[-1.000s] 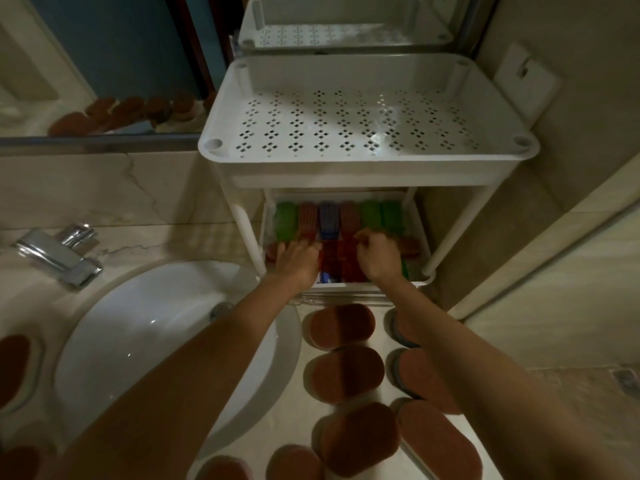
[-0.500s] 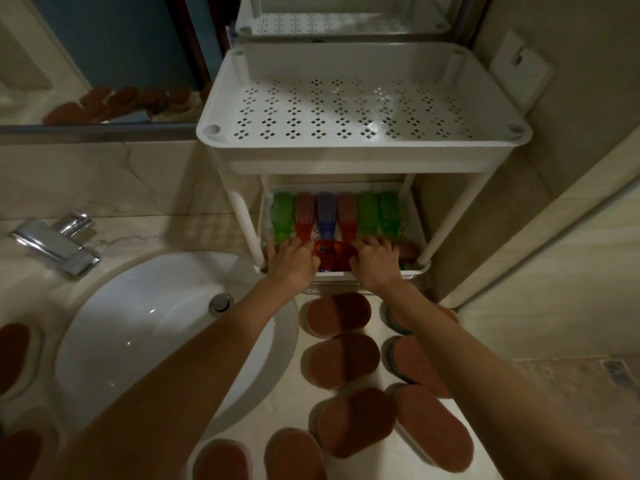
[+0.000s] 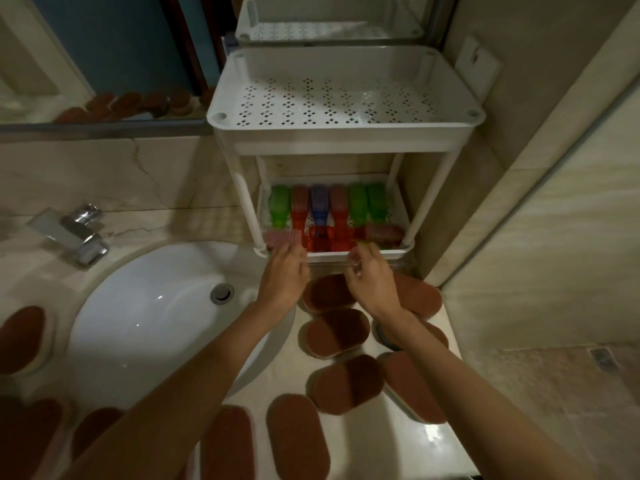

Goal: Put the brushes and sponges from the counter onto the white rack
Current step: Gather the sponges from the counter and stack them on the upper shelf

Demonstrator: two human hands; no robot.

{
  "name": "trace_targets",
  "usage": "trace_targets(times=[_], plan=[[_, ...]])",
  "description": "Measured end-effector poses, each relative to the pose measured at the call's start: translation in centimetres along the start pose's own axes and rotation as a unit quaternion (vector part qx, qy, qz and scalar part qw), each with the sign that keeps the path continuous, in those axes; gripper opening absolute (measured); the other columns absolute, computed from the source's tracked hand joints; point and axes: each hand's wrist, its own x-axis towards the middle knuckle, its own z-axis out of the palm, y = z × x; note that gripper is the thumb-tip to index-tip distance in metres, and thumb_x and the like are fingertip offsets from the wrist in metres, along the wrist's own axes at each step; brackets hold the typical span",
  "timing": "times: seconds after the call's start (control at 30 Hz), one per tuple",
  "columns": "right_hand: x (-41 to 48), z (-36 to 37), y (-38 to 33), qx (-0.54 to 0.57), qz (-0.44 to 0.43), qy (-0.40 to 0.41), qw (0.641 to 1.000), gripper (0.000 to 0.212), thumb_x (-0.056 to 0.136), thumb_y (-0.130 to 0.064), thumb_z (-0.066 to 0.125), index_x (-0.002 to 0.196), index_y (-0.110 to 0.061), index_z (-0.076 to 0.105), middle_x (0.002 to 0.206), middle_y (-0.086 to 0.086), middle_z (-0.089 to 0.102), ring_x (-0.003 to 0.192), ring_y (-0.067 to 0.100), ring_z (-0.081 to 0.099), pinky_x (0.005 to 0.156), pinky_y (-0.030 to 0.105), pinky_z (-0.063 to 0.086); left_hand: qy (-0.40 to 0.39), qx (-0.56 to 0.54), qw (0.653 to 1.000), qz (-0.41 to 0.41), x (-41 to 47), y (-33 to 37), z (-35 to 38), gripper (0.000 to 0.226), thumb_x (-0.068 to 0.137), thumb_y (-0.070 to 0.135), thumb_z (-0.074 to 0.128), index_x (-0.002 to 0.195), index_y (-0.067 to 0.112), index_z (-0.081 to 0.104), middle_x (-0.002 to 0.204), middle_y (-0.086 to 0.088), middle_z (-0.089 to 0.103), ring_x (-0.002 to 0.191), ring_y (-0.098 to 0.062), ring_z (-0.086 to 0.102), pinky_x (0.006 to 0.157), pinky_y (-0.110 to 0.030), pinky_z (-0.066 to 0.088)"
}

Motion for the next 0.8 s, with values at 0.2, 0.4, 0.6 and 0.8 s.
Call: trace_targets(times=[0.2,0.4,0.6,0.8], plan=[[-3.9,1.7,2.8,-0.077,0.007,-0.277,0.958,0.045,0.081,-0.022,0.068,0.123,-0.011,0.057,0.126,0.012,0.05,0.119,0.029,0.049,0.1,0.032,0.039,-0.119,-0.046,0.991,-0.037,-1.5,-1.3,2.6,0.04,0.089,0.005,0.055,0.128,0.008,0.054,0.13,-0.011,0.059,0.122,-0.026,0.054,0.102,-0.035,0.044],[-3.6,1.8,3.4,-0.142,0.011,-0.308,0.941,0.067,0.072,-0.029,0.076,0.131,-0.014,0.048,0.134,0.013,0.04,0.123,0.031,0.039,0.102,0.035,0.037,-0.164,0.072,0.982,-0.051,-0.5,-1.6,4.7,0.054,0.081,0.024,0.068,0.131,0.015,0.049,0.14,-0.007,0.048,0.132,-0.028,0.041,0.108,-0.042,0.036],[-3.8,1.5,3.0,-0.189,0.018,-0.284,0.94,0.069,0.068,-0.034,0.079,0.122,-0.005,0.047,0.129,0.015,0.044,0.121,0.031,0.037,0.096,0.038,0.037,-0.177,0.092,0.978,-0.064,0.1,-0.5,4.5,0.062,0.071,0.021,0.078,0.122,0.007,0.045,0.133,-0.012,0.044,0.127,-0.03,0.039,0.102,-0.042,0.039],[-4.9,1.2,2.8,-0.097,0.035,-0.243,0.965,0.042,0.073,-0.025,0.077,0.101,-0.012,0.049,0.107,0.01,0.058,0.109,0.028,0.046,0.08,0.033,0.038,-0.114,0.014,0.989,-0.091,-1.4,-0.6,4.0,0.043,0.067,0.01,0.078,0.088,0.011,0.041,0.107,-0.015,0.062,0.107,-0.031,0.056,0.083,-0.038,0.047]])
